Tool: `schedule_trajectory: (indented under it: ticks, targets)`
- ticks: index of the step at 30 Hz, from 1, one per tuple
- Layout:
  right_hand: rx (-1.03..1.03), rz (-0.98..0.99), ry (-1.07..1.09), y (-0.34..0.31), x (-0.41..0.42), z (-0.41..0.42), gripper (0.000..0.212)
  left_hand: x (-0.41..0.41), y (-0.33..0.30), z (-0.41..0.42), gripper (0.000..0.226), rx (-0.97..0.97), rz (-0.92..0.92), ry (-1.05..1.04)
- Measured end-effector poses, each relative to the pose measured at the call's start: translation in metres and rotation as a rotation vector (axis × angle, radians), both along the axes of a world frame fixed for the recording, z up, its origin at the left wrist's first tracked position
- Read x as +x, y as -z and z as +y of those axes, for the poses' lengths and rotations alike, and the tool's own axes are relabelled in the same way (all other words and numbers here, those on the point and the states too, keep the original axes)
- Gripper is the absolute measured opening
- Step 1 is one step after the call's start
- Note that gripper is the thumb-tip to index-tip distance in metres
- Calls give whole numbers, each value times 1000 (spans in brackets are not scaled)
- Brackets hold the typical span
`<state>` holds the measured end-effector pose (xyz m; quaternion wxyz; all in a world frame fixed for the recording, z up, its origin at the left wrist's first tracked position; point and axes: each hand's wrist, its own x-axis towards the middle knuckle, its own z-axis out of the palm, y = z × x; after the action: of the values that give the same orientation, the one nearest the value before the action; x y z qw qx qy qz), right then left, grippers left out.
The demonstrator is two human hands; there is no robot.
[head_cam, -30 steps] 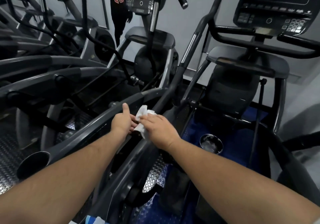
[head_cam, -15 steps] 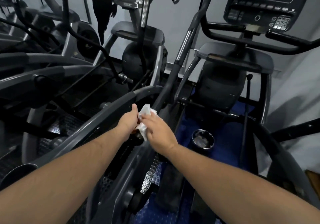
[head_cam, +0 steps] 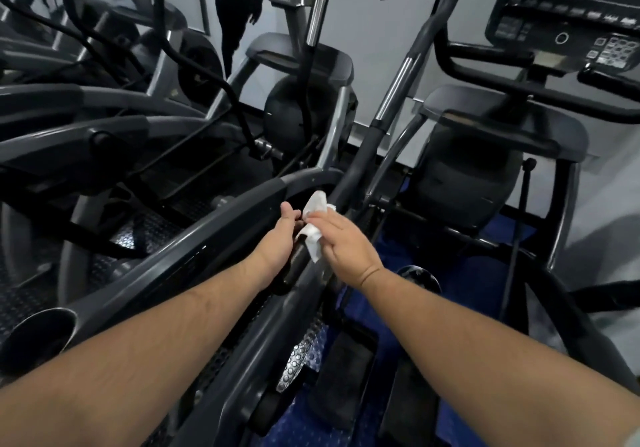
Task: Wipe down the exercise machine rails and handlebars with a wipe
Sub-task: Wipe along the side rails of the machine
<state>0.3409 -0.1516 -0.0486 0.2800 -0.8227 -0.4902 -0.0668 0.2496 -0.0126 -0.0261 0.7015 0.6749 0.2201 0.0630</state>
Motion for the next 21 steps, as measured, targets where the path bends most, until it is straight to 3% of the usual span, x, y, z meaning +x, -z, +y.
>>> schedule_trajectory:
  ticks: [5, 9, 12, 16, 21]
  targets:
    - [-43, 147, 129, -10, 49, 5, 56, 1, -1, -3, 66, 100, 57, -23]
    - [-58, 146, 225, -24, 90, 10, 51, 0, -4, -3, 91, 222, 93, 41]
    - [-83, 198, 314, -30, 102, 22, 45, -1, -10, -6, 97, 289, 142, 94]
    - [8, 266, 323, -27, 65, 28, 37, -3, -11, -5, 91, 262, 158, 80]
    - [128, 277, 93, -9, -18, 19, 42, -1, -13, -9, 72, 161, 31, -14]
